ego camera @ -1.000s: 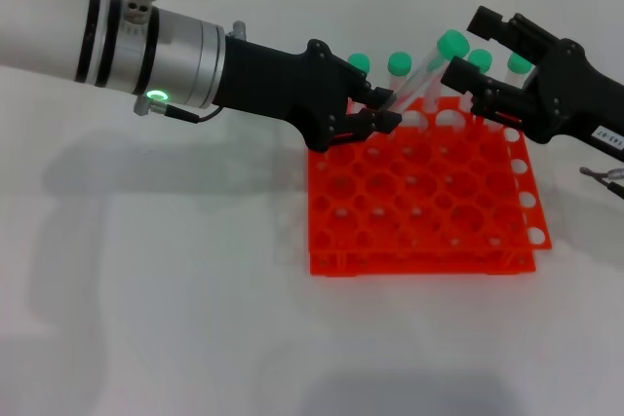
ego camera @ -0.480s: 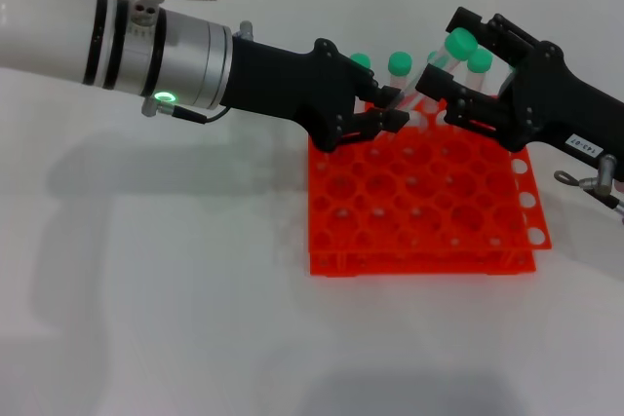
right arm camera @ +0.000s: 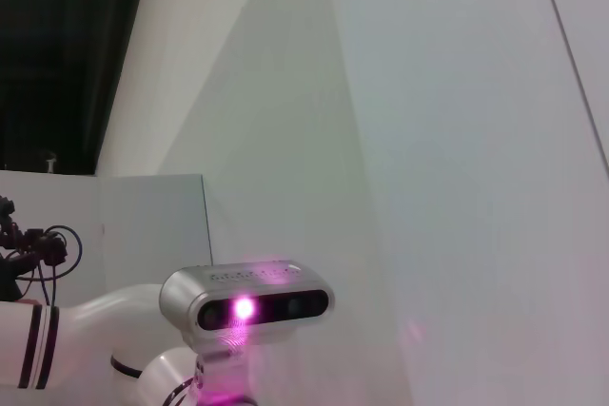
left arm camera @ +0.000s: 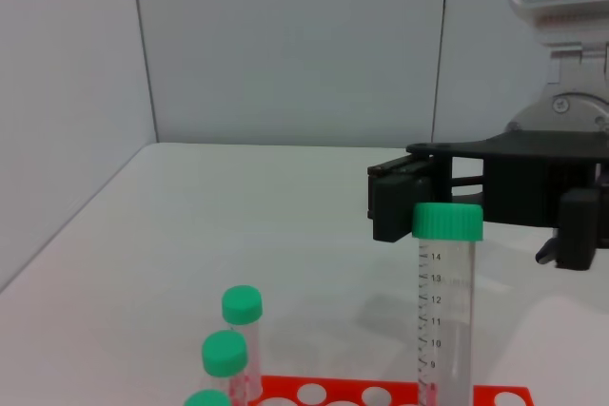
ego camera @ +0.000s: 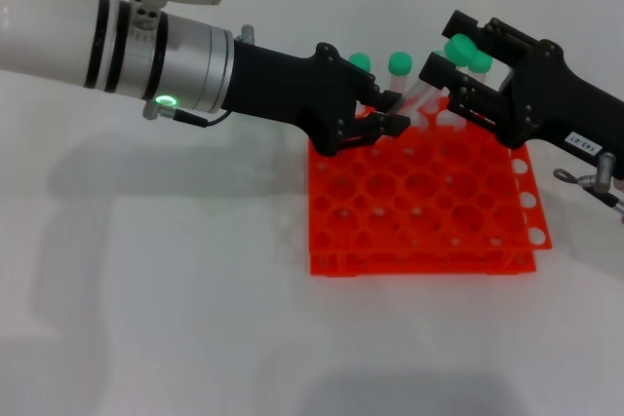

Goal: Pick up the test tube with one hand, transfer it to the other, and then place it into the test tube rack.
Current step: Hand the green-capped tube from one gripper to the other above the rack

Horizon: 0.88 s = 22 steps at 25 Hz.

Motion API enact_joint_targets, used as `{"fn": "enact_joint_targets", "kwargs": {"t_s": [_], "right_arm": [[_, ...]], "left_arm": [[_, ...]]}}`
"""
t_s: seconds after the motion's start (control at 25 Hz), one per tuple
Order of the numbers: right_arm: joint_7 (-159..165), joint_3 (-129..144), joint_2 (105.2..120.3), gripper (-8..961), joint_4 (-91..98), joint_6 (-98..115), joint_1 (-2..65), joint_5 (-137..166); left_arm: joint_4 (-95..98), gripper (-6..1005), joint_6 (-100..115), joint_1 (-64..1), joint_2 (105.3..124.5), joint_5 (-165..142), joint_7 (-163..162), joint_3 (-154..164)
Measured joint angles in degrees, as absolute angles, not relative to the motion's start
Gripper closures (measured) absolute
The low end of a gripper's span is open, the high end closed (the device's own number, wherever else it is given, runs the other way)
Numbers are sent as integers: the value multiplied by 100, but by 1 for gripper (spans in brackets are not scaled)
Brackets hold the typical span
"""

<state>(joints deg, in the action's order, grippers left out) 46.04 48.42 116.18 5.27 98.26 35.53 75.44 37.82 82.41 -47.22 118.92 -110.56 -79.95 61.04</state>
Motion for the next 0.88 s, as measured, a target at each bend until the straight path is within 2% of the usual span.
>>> {"fn": "enact_joint_targets", "kwargs": {"t_s": [0.08, 0.64, 0.88], "right_arm": [[4605, 4842, 11618, 332, 527, 9823, 3549, 7544], [4569, 4843, 11619, 445, 527, 9743, 3528, 7540], [4561, 4842, 11618, 545, 557, 9728, 3515, 7540]], "left_arm": [[3786, 801, 8248, -4713, 11892, -11056, -7995, 6107], [3806, 799, 8260, -4693, 11897, -11055, -7997, 6109], [3806, 798, 8272, -4693, 11900, -11045, -8010, 6118]]}}
